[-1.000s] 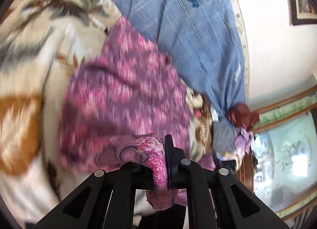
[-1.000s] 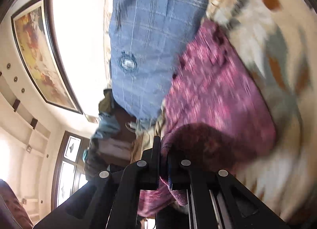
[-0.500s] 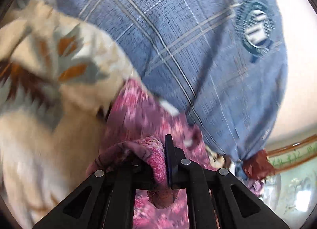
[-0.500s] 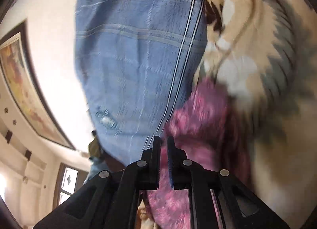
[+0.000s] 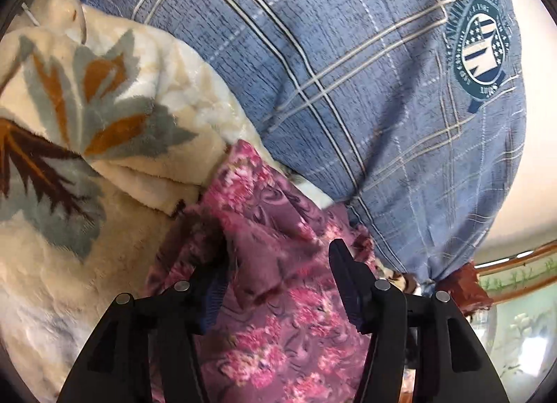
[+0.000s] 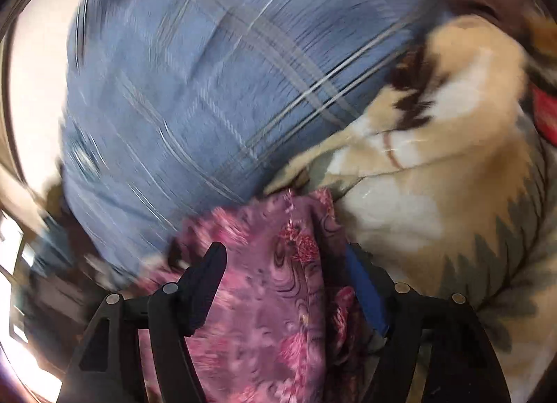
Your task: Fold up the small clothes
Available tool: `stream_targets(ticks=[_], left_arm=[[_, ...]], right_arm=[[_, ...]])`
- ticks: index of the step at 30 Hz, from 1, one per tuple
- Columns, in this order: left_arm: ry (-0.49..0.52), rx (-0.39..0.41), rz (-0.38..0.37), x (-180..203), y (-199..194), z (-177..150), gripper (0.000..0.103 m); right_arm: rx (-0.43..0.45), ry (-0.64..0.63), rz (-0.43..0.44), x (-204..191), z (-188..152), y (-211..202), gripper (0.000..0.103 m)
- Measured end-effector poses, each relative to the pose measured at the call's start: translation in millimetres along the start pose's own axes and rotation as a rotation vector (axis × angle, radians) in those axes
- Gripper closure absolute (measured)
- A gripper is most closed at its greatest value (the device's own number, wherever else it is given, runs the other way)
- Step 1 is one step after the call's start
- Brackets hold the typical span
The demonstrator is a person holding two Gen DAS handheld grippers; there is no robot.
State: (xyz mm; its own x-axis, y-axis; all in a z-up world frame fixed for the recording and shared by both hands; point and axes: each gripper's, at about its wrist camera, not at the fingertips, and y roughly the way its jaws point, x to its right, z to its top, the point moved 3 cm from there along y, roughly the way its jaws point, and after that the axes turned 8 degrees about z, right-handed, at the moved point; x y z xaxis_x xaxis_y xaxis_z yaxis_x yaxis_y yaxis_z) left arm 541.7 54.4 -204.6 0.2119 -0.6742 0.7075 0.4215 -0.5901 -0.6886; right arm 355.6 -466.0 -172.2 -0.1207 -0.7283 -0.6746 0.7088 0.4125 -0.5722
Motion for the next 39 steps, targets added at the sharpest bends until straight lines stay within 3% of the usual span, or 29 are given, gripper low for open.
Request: stream_targets(ticks=[1, 2, 3, 4, 6, 9, 11, 15, 18, 20, 22, 24, 25, 28, 32, 37, 39], left_arm=[[0.001, -0.013, -0.004, 2, 4, -2, 0.047], [0.003, -0.020, 0.007, 5, 7, -1, 0.049], [0.012, -0.021, 0.030, 9, 11, 0, 0.051], [0.031, -0.021, 0.054, 15, 15, 0, 0.055], [0.084, -0.017, 0.087, 29, 23, 5, 0.096], [0.102, 0.062, 0.120, 39, 20, 18, 0.096], [0.087, 0.099, 0.164, 36, 23, 34, 0.096], [0.010, 0.067, 0.295, 13, 45, 52, 0.097], [-0.030, 0.055, 0.235, 4, 35, 55, 0.097], [-0.024, 0.081, 0.194, 2, 14, 52, 0.092], [-0.036, 0.087, 0.176, -2, -9, 36, 0.079], [-0.040, 0.101, 0.207, -8, -26, 8, 0.057], [-0.033, 0.107, 0.222, -9, -31, -9, 0.054], [-0.011, 0.098, 0.300, -15, -40, -55, 0.054], [-0.044, 0.053, 0.321, -21, -42, -94, 0.055], [-0.074, 0.089, 0.237, -22, -74, -136, 0.051], [-0.112, 0.114, 0.192, -28, -82, -150, 0.039]], right_arm=[[-0.019, -0.073, -0.044, -7, -4, 6, 0.049], [-0.051, -0.147, -0.087, -16, -7, 14, 0.085], [-0.095, -0.230, -0.152, -27, -12, 24, 0.100], [-0.127, -0.306, -0.190, -39, -16, 30, 0.098], [-0.084, -0.412, -0.210, -66, -16, 22, 0.098], [0.071, -0.381, -0.122, -85, 2, -10, 0.099], [0.136, -0.309, -0.096, -75, 18, -20, 0.098], [0.079, -0.172, -0.185, -25, 28, 12, 0.098], [0.027, -0.125, -0.226, -7, 18, 30, 0.087], [0.052, -0.102, -0.224, -7, 15, 23, 0.080], [0.078, -0.074, -0.175, -7, 12, 7, 0.074], [0.102, -0.048, -0.155, -5, 6, -11, 0.061], [0.107, -0.032, -0.134, -4, 0, -21, 0.056], [0.099, 0.004, -0.098, -3, -26, -45, 0.055], [0.101, 0.055, -0.064, -1, -77, -94, 0.048], [0.107, 0.117, -0.039, 9, -137, -149, 0.037], [0.098, 0.142, -0.032, 7, -153, -150, 0.036]])
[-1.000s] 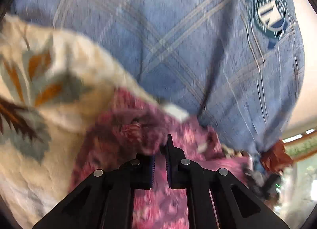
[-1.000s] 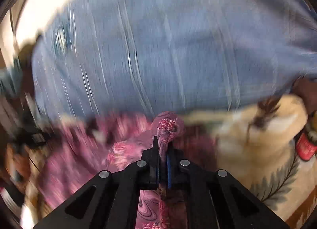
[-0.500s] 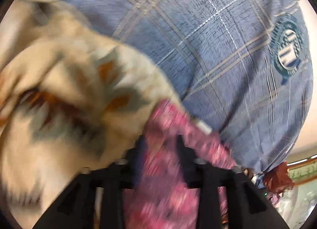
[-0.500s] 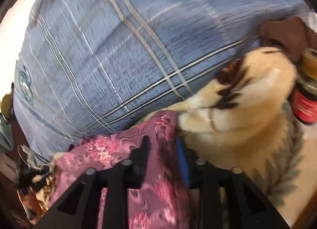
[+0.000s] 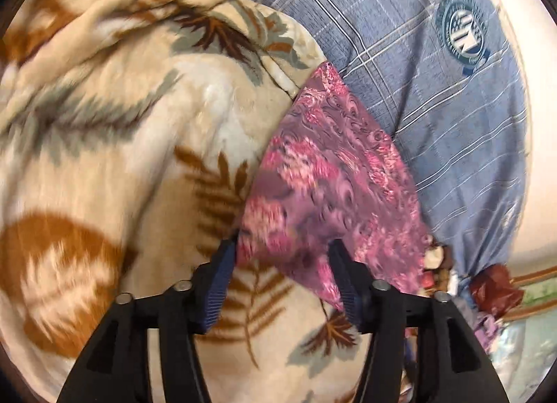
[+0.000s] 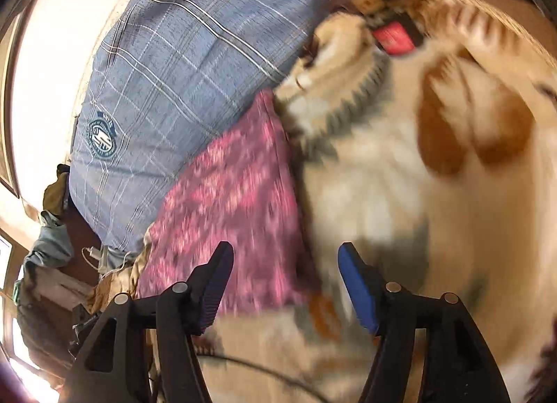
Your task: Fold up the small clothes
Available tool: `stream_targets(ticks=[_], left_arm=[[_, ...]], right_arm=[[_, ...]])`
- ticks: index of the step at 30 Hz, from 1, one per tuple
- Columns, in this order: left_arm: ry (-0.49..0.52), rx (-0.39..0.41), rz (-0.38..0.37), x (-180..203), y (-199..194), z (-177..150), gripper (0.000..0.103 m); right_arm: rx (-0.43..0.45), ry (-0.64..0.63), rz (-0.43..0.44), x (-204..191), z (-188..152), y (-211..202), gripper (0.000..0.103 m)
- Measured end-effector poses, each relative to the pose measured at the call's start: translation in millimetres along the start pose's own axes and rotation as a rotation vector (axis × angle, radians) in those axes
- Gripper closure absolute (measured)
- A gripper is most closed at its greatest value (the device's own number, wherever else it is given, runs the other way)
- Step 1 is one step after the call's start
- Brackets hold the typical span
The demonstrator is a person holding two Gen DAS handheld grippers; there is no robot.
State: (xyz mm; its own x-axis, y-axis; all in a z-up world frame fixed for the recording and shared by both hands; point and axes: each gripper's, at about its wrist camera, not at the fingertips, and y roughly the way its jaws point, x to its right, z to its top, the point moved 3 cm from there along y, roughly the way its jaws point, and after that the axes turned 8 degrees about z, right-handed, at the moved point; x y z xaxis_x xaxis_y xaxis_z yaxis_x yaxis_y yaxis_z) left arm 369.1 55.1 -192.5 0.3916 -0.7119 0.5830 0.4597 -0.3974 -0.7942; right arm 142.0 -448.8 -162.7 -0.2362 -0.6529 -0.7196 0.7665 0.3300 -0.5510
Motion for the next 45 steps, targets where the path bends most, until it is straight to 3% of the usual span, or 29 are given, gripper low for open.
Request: stream_targets(ticks=[5, 8, 9, 10, 11, 12, 14, 16, 19, 21, 24, 28, 30, 31, 32, 33, 35, 38, 44, 45], left_arm=[[-0.130, -0.105, -0.106, -21, 24, -20, 0.038], [-0.144, -0.061, -0.064, -25, 41, -13, 0.038], [-0.160, -0.054, -0.070, -23, 50, -6, 0.040], [-0.172, -0.038, -0.091, -22, 54, 3, 0.044], [-0.172, -0.031, -0.088, -19, 59, 8, 0.069], [-0.159, -0.050, -0.080, -15, 65, 14, 0.099], [-0.152, -0.064, -0.121, -8, 60, 19, 0.099], [-0.088, 0.006, -0.090, -1, 44, 18, 0.099], [-0.046, 0.002, -0.036, -9, 43, 6, 0.098], [-0.050, -0.043, 0.035, -22, 60, -1, 0.096], [-0.082, -0.069, 0.005, -35, 63, -3, 0.095], [0.009, 0.015, 0.014, -33, 15, 0, 0.093], [0.051, 0.078, 0.012, -25, -9, 4, 0.078], [0.091, 0.110, 0.019, -17, -15, 11, 0.069], [0.124, 0.133, 0.035, -10, -18, 15, 0.049], [0.159, 0.162, 0.079, 0, -16, 22, 0.039], [0.231, 0.167, 0.139, 23, -1, 36, 0.039], [0.298, 0.129, 0.205, 55, 42, 58, 0.039], [0.248, 0.034, 0.246, 86, 120, 104, 0.040], [0.242, 0.016, 0.231, 89, 133, 109, 0.048]], right_arm=[[-0.057, 0.016, 0.073, -7, -17, 37, 0.036], [-0.008, 0.000, 0.071, -9, -17, 49, 0.037], [0.005, 0.015, 0.081, -10, -17, 50, 0.043], [0.008, 0.026, 0.094, -11, -14, 53, 0.072], [0.003, 0.036, 0.104, -11, -12, 56, 0.091], [-0.009, 0.050, 0.108, -10, -8, 59, 0.092], [0.018, 0.075, 0.164, -14, 6, 46, 0.092], [0.089, 0.024, 0.202, -25, 22, 17, 0.093], [0.130, -0.031, 0.163, -20, 36, -10, 0.097], [0.085, -0.001, 0.093, 5, 32, 0, 0.097], [-0.002, 0.032, -0.005, 35, 15, 24, 0.096], [0.079, -0.007, -0.002, 19, 19, 6, 0.088], [0.126, -0.049, 0.012, 4, 36, -5, 0.078], [0.139, -0.062, 0.016, -2, 44, -5, 0.064], [0.144, -0.071, 0.021, -7, 51, -3, 0.050], [0.136, -0.076, 0.034, -14, 60, 4, 0.044], [0.086, -0.076, 0.041, -24, 72, 30, 0.041], [0.023, -0.106, -0.039, -34, 95, 78, 0.041], [-0.003, -0.128, -0.179, -38, 132, 152, 0.041], [-0.022, -0.146, -0.211, -38, 135, 166, 0.042]])
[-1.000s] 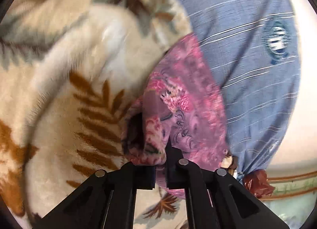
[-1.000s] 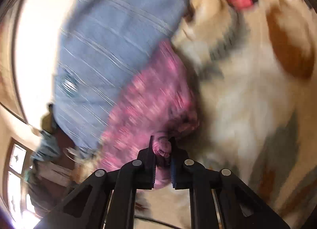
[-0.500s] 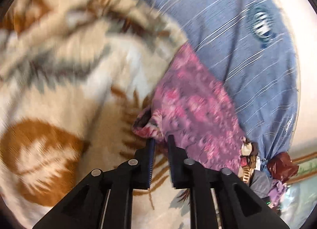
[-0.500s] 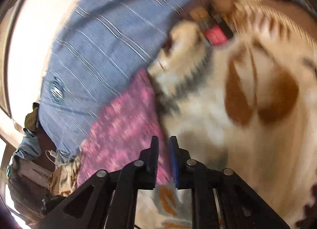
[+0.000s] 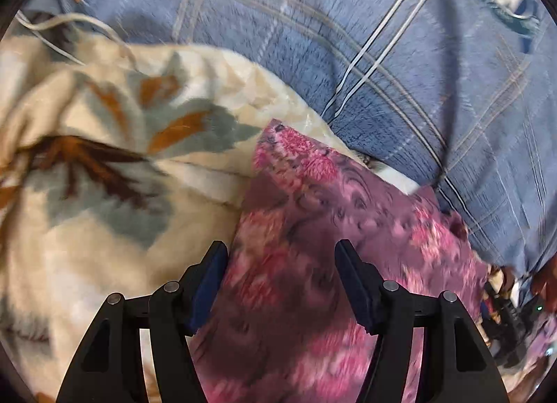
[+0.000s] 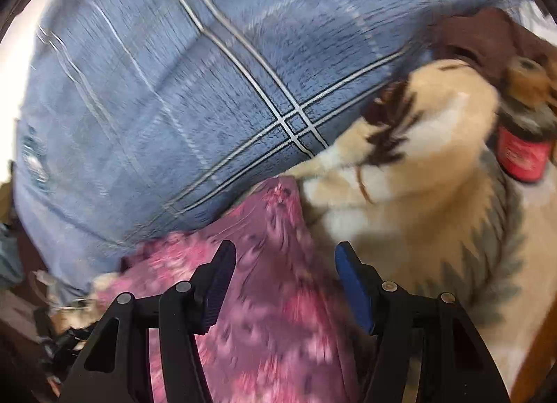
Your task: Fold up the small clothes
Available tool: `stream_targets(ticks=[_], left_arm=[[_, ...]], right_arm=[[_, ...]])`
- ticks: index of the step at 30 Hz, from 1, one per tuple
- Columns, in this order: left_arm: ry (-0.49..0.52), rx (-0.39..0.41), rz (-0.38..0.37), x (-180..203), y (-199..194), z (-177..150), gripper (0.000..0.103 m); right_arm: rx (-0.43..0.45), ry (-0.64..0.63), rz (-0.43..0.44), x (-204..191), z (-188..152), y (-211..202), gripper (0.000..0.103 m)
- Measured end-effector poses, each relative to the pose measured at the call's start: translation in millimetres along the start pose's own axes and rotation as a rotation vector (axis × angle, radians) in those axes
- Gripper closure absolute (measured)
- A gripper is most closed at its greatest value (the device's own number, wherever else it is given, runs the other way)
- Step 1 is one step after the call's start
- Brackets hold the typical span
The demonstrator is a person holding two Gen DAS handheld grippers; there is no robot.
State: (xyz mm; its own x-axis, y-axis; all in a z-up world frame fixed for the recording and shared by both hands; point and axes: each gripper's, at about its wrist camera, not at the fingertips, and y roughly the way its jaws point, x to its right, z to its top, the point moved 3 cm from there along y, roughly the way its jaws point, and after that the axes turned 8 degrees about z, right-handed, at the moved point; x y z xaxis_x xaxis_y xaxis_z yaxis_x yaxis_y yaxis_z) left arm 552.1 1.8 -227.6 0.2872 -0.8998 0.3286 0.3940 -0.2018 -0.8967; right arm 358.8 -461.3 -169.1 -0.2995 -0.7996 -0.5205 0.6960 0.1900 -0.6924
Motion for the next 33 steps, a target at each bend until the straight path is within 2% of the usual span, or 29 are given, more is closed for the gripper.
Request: stream_targets(ticks=[1, 2, 3, 5, 6, 7, 8, 10, 11, 12, 15, 16, 19, 20, 21, 22, 24, 27, 28, 29, 30, 31, 33], left_arm=[[0.009, -0.004, -0.004, 5, 5, 3, 0.058], [0.026, -0.001, 0.002, 10, 9, 5, 0.083], [0.047, 0.013, 0.008, 15, 10, 7, 0.088], [0.048, 0.071, 0.011, 17, 10, 12, 0.088], [0.060, 0.096, 0.041, 18, 16, 16, 0.088], [0.071, 0.100, 0.088, 18, 26, 19, 0.088], [0.071, 0.081, 0.129, 17, 37, 20, 0.086], [0.043, 0.079, 0.121, 17, 41, 22, 0.086], [0.043, 0.078, 0.120, 18, 36, 22, 0.086], [0.044, 0.085, 0.119, 18, 32, 21, 0.086], [0.054, 0.159, 0.149, 14, 0, 7, 0.084], [0.062, 0.185, 0.158, 14, -11, 0, 0.082], [0.075, 0.281, 0.176, 16, -49, -31, 0.064], [0.075, 0.305, 0.170, 14, -60, -44, 0.055], [0.077, 0.319, 0.172, 17, -70, -58, 0.050], [0.082, 0.325, 0.179, 16, -80, -72, 0.049], [0.079, 0.315, 0.186, 3, -106, -101, 0.049], [0.091, 0.313, 0.209, -5, -115, -136, 0.049], [0.111, 0.309, 0.231, -6, -108, -142, 0.050], [0.133, 0.282, 0.242, -6, -102, -144, 0.052], [0.155, 0.219, 0.259, -8, -88, -146, 0.058], [0.156, 0.169, 0.250, -10, -78, -146, 0.059], [0.142, 0.195, 0.226, -13, -87, -142, 0.060]], right_arm=[[-0.018, -0.015, -0.003, -3, 1, 7, 0.056], [-0.037, -0.039, 0.009, -7, 2, 12, 0.087], [-0.040, -0.067, 0.014, -14, 4, 14, 0.094], [0.030, -0.088, 0.094, -24, 9, 0, 0.095], [0.074, -0.087, 0.122, -25, 11, -8, 0.095], [0.102, -0.082, 0.111, -21, 13, -10, 0.095], [0.083, -0.062, 0.088, -14, 14, -3, 0.095], [-0.013, 0.001, -0.001, 9, 9, 21, 0.093], [-0.032, 0.016, -0.012, 14, 6, 26, 0.091], [-0.013, 0.017, -0.007, 14, 3, 22, 0.086], [0.062, -0.039, -0.017, -1, -5, -3, 0.084], [0.077, -0.068, -0.008, -11, -10, -13, 0.080], [0.069, -0.149, 0.071, -45, -38, -36, 0.065], [0.056, -0.174, 0.089, -56, -49, -42, 0.061], [0.040, -0.209, 0.107, -68, -68, -49, 0.060], [0.027, -0.235, 0.112, -75, -82, -53, 0.060], [0.006, -0.284, 0.114, -88, -118, -61, 0.060], [0.010, -0.318, 0.095, -83, -149, -67, 0.056], [0.006, -0.320, 0.079, -80, -158, -67, 0.050], [-0.015, -0.312, 0.058, -73, -167, -63, 0.048], [-0.049, -0.303, 0.033, -64, -171, -58, 0.048], [-0.056, -0.311, 0.019, -57, -171, -57, 0.048], [-0.037, -0.368, -0.025, -67, -172, -59, 0.048]])
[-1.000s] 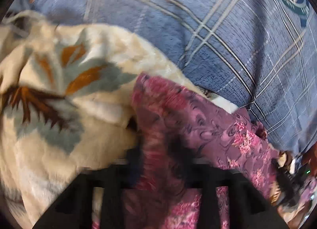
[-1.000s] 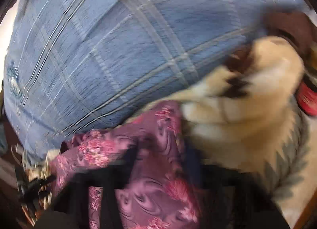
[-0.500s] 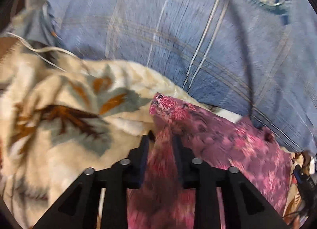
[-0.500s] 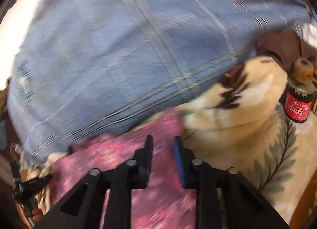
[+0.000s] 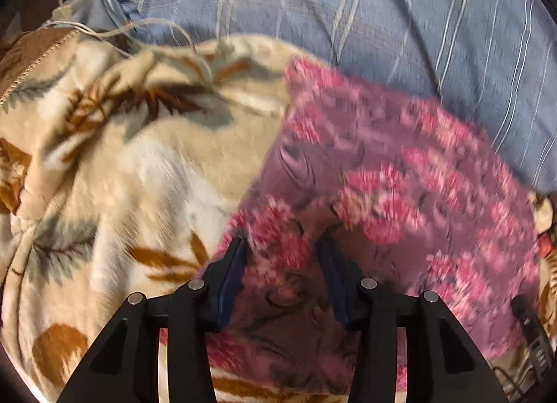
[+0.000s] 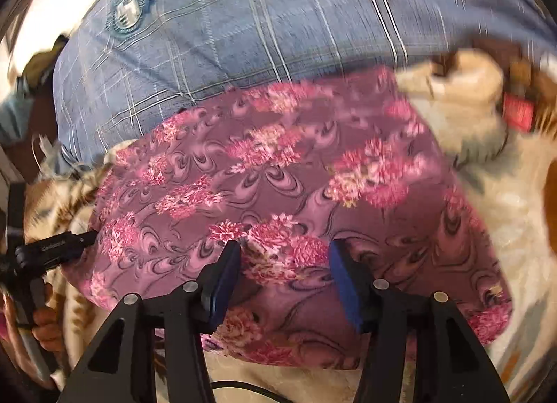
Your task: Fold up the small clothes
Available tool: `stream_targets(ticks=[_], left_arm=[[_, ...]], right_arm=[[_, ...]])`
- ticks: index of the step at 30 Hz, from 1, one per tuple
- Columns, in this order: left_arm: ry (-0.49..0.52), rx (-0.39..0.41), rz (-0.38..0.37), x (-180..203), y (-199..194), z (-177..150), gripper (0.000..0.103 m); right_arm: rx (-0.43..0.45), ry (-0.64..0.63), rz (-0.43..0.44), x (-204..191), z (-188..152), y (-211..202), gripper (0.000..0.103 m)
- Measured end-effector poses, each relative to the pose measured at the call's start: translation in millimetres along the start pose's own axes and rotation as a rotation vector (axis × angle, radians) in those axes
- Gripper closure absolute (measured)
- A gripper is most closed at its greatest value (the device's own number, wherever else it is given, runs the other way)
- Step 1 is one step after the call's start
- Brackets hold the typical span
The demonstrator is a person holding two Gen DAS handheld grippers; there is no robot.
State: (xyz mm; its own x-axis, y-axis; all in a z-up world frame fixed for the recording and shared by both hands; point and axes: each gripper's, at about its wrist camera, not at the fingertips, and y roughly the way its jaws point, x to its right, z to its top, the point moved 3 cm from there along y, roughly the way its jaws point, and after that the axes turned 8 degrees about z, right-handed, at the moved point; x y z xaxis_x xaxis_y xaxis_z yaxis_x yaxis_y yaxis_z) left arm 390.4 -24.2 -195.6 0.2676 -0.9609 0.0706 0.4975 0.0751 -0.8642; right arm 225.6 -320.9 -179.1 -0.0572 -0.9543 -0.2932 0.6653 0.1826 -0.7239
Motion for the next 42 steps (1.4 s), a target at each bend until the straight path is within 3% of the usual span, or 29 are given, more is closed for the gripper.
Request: stream_targets(ticks=[2, 6, 8, 13, 20, 26, 31, 33, 35, 42], left_arm=[[0.003, -0.001, -0.033, -4, -8, 7, 0.060], [-0.027, 0.016, -0.012, -33, -20, 20, 0.058], [-0.061, -0.007, -0.055, -52, -23, 24, 0.056], [-0.137, -0.057, -0.092, -86, -11, 32, 0.056], [-0.129, -0.059, -0.104, -94, -9, 37, 0.056], [-0.140, -0.055, -0.111, -96, -10, 37, 0.055], [-0.146, -0.040, -0.084, -98, -12, 38, 0.055], [-0.149, -0.032, -0.079, -99, -13, 38, 0.055], [-0.149, -0.021, -0.072, -98, -15, 38, 0.055], [-0.147, -0.042, -0.077, -92, -7, 39, 0.055]], right_arm=[[-0.014, -0.027, -0.028, -11, 5, -3, 0.046], [0.019, -0.111, -0.007, -46, 8, -11, 0.045], [0.016, -0.173, 0.006, -70, 4, -9, 0.040], [-0.049, -0.406, 0.057, -151, -26, 15, 0.036], [-0.082, -0.755, 0.079, -247, -70, 47, 0.025], [-0.094, -0.931, 0.007, -279, -90, 79, 0.025], [-0.051, -0.928, -0.034, -284, -81, 90, 0.028], [-0.049, -0.901, -0.022, -281, -75, 91, 0.043], [-0.048, -0.869, 0.010, -278, -70, 89, 0.089], [0.033, -0.773, 0.080, -269, -62, 63, 0.093]])
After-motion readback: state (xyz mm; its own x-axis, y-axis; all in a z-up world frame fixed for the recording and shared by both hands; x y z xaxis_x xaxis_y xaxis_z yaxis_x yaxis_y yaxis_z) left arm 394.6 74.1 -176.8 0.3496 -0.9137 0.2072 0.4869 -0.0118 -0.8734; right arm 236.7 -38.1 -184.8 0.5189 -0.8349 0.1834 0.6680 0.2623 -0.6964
